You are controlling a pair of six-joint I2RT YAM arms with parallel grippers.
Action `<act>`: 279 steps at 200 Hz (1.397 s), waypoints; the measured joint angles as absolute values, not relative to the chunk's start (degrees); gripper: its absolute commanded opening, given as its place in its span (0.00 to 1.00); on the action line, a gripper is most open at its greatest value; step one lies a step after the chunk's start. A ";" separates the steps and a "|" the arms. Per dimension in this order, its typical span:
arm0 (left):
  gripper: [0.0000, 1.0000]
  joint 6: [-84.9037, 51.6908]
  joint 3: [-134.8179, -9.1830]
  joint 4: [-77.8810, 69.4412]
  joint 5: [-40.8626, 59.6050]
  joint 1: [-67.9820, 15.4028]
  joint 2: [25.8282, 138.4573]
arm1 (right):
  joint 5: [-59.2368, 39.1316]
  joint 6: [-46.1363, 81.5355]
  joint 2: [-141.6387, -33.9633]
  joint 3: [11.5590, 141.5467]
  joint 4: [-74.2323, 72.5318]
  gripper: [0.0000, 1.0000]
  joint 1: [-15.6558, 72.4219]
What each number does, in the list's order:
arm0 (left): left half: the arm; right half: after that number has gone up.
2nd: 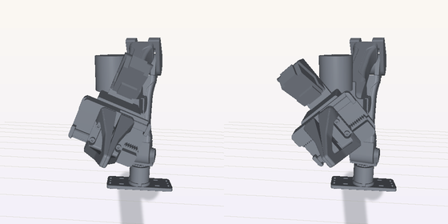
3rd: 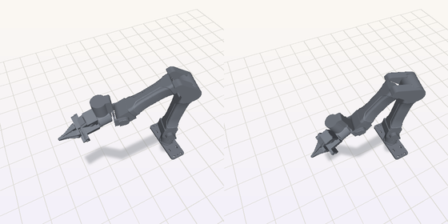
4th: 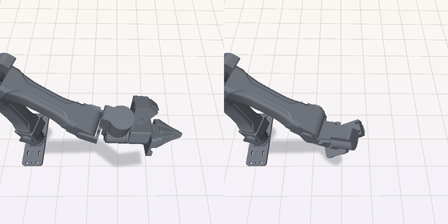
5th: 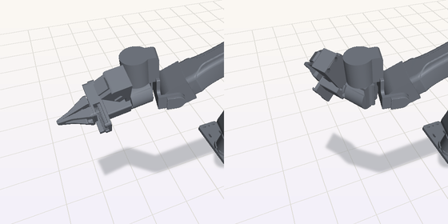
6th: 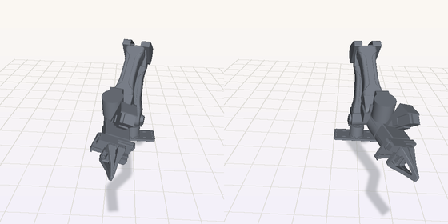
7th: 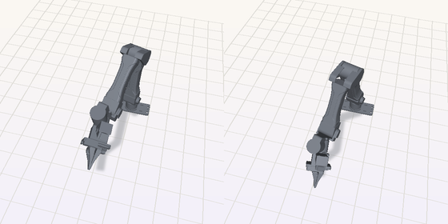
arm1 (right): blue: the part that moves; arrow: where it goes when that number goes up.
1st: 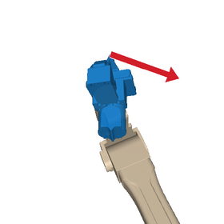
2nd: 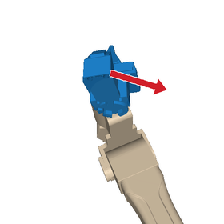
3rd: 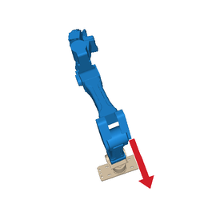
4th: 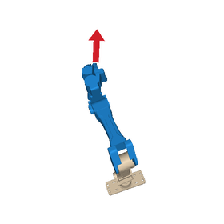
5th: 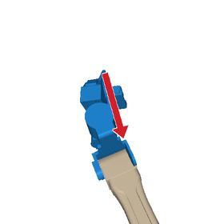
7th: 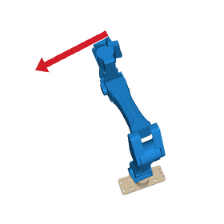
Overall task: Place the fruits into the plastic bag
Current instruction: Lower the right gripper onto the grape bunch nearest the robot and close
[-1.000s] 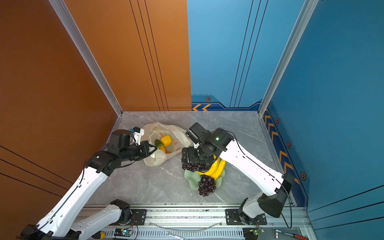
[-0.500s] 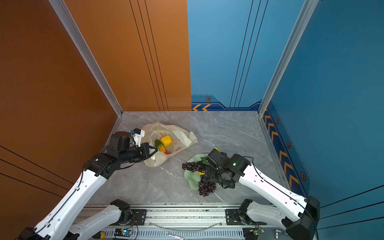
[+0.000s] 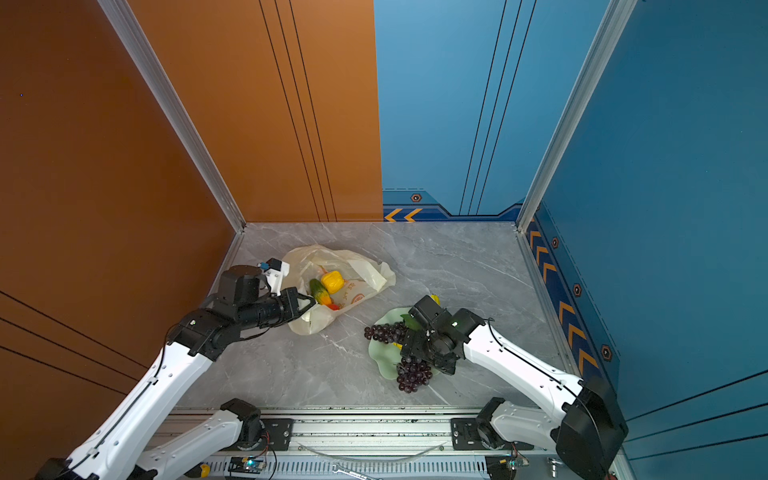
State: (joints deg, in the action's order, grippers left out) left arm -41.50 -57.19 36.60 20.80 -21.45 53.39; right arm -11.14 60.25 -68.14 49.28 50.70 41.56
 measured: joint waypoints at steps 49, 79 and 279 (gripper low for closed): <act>0.00 -41.47 -57.19 36.60 20.80 -21.45 54.43 | -12.91 60.40 -69.82 46.09 45.87 0.94 41.06; 0.00 -41.47 -57.19 36.60 20.80 -21.43 54.63 | -13.30 60.53 -70.00 45.23 42.92 0.92 41.06; 0.00 -41.43 -57.19 36.58 21.37 -19.66 54.74 | -12.62 61.65 -72.84 46.22 38.50 0.54 43.18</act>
State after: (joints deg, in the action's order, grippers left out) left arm -41.43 -57.19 36.58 21.37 -19.66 54.74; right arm -12.62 61.65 -72.84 46.22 38.50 43.18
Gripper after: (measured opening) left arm 0.045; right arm 0.556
